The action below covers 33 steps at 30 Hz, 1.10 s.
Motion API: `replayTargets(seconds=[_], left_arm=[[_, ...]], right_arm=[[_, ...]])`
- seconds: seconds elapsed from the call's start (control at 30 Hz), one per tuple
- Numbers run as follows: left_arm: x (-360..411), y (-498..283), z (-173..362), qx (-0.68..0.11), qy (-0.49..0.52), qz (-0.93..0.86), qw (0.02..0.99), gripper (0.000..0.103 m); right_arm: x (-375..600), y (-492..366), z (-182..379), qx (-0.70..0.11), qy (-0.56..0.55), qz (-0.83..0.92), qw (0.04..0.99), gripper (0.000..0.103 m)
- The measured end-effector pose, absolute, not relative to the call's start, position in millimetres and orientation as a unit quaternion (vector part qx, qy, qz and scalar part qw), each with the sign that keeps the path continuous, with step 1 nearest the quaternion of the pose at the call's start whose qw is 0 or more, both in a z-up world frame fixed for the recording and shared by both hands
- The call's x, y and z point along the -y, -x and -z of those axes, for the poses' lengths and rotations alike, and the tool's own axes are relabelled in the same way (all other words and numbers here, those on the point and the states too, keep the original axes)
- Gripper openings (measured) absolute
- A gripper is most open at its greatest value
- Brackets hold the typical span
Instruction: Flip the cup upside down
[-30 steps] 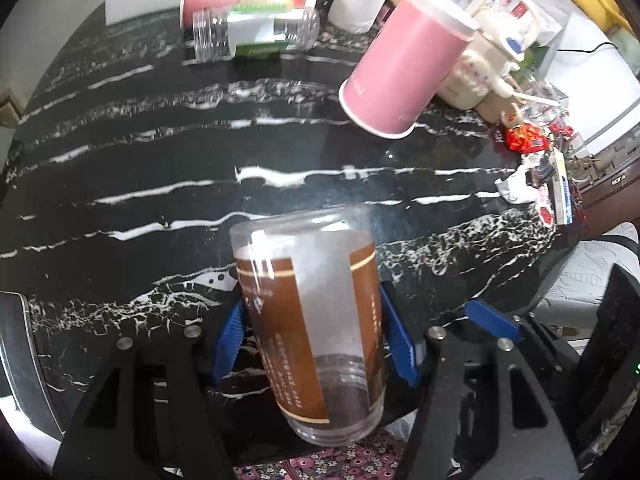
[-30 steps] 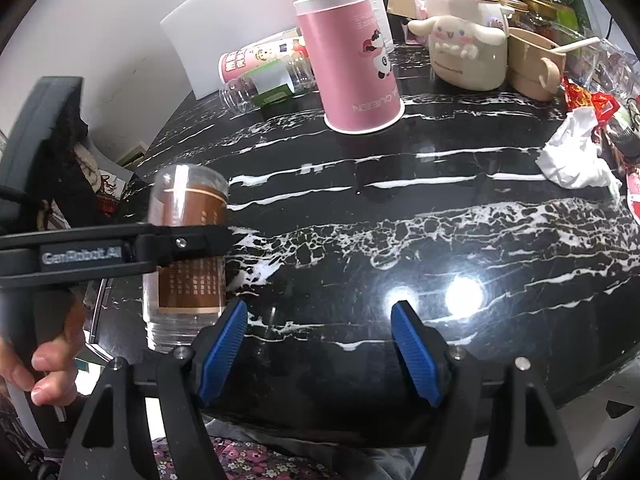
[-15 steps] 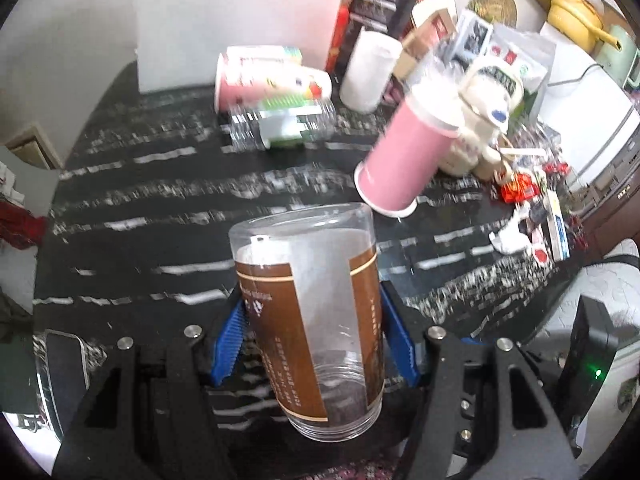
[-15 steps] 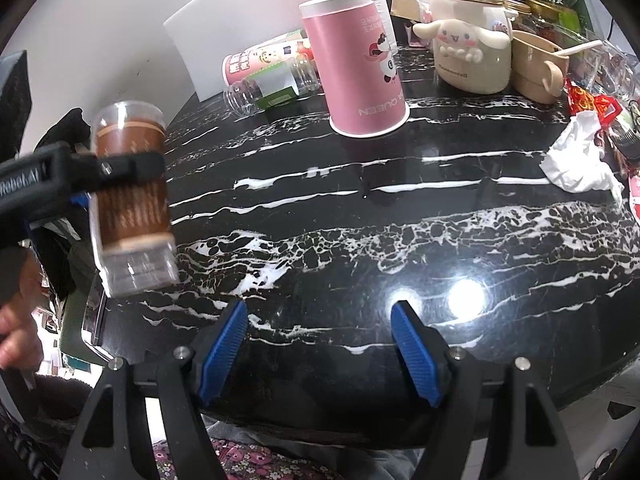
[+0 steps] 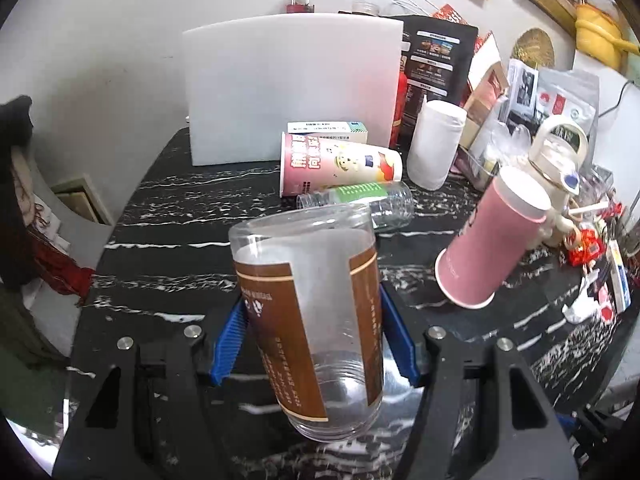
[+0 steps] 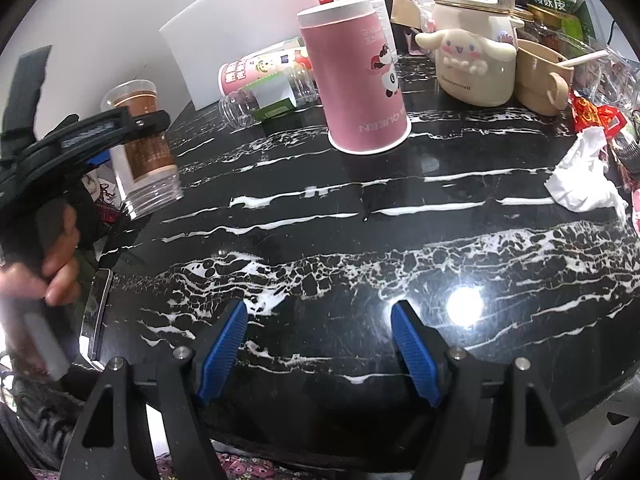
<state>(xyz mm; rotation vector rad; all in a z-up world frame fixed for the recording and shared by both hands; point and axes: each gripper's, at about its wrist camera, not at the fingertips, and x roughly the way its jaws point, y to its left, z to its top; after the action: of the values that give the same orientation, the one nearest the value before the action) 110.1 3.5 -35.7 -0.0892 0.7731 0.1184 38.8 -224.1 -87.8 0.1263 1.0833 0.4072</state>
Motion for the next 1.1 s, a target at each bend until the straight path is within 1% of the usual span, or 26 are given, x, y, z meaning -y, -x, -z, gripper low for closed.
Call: replayTargets(seconds=[0.27,0.73,0.97,1.1], left_arm=[[3,-117,57,-0.324,0.002,-0.077,0.943,0.061],[11,-105,87,-0.351,0.001,-0.078,0.933,0.061],[8,-98,107,-0.403,0.027,-0.07,0.912,0.06],[10,-87,107,-0.39,0.025,-0.07,0.918,0.06]], right_arm=[[221,-44,92,-0.515,-0.061,-0.196,0.832,0.075],[214,-44,94,-0.517,-0.057,-0.207,0.829,0.075],[216,-38,91,-0.517,-0.056,-0.206,0.829,0.075],[216,-37,90,-0.516,-0.057,-0.207,0.829,0.075]])
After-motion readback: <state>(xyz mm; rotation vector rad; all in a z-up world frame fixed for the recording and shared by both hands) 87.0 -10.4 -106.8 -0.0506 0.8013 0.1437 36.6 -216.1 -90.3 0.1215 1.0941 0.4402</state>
